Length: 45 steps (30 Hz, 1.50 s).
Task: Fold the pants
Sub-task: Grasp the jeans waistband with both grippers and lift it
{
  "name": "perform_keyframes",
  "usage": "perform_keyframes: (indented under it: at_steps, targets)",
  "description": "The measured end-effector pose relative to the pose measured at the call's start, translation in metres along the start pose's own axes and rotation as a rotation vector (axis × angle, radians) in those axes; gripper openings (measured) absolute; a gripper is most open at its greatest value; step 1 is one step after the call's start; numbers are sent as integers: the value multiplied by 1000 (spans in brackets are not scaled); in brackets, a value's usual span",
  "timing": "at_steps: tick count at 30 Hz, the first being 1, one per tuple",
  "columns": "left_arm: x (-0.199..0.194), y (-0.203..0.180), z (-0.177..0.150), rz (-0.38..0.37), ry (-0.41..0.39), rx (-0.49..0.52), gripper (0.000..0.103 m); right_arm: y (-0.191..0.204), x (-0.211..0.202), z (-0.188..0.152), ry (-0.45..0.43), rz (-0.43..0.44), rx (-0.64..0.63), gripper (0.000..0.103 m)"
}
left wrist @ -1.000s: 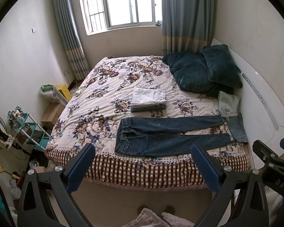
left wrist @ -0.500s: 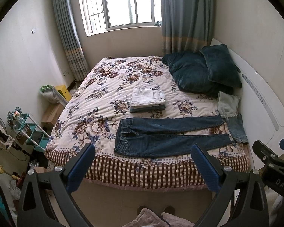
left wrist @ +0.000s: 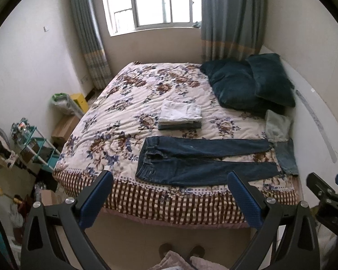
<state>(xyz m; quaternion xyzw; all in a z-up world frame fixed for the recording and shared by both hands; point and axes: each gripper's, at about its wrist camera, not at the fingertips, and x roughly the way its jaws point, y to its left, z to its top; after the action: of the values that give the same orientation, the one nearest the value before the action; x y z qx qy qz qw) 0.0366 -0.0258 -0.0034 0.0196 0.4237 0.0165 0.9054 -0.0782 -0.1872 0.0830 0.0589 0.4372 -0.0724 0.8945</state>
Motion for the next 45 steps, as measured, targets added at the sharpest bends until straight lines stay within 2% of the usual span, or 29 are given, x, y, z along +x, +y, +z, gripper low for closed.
perform_keyframes:
  at_steps: [6, 13, 19, 23, 25, 28, 31, 36, 38, 42, 45]
  targets:
    - [50, -14, -9, 66, 42, -22, 103, -13, 65, 5, 33, 29, -20, 103]
    - [121, -26, -1, 89, 145, -10, 103, -15, 150, 28, 124, 6, 3, 103]
    - [196, -30, 30, 71, 203, 21, 103, -22, 254, 49, 214, -46, 41, 103]
    - [267, -33, 59, 47, 251, 53, 103, -15, 328, 73, 254, -85, 67, 103]
    - [309, -35, 73, 43, 270, 77, 103, -10, 364, 86, 270, -77, 76, 103]
    - [374, -43, 90, 52, 302, 135, 103, 6, 434, 106, 302, -104, 40, 103]
    - [450, -56, 99, 57, 345, 223, 103, 23, 524, 123, 352, -126, -17, 103]
    - [587, -86, 87, 74, 423, 423, 102, 48, 676, 137, 438, -129, -156, 103]
    - [643, -97, 75, 47, 488, 480, 94, 56, 740, 133, 489, -134, -237, 103]
    - [729, -115, 51, -38, 640, 584, 80, 67, 852, 115, 644, -88, -366, 103]
    - [767, -127, 34, -84, 710, 704, 78, 75, 922, 98, 755, -59, -500, 103]
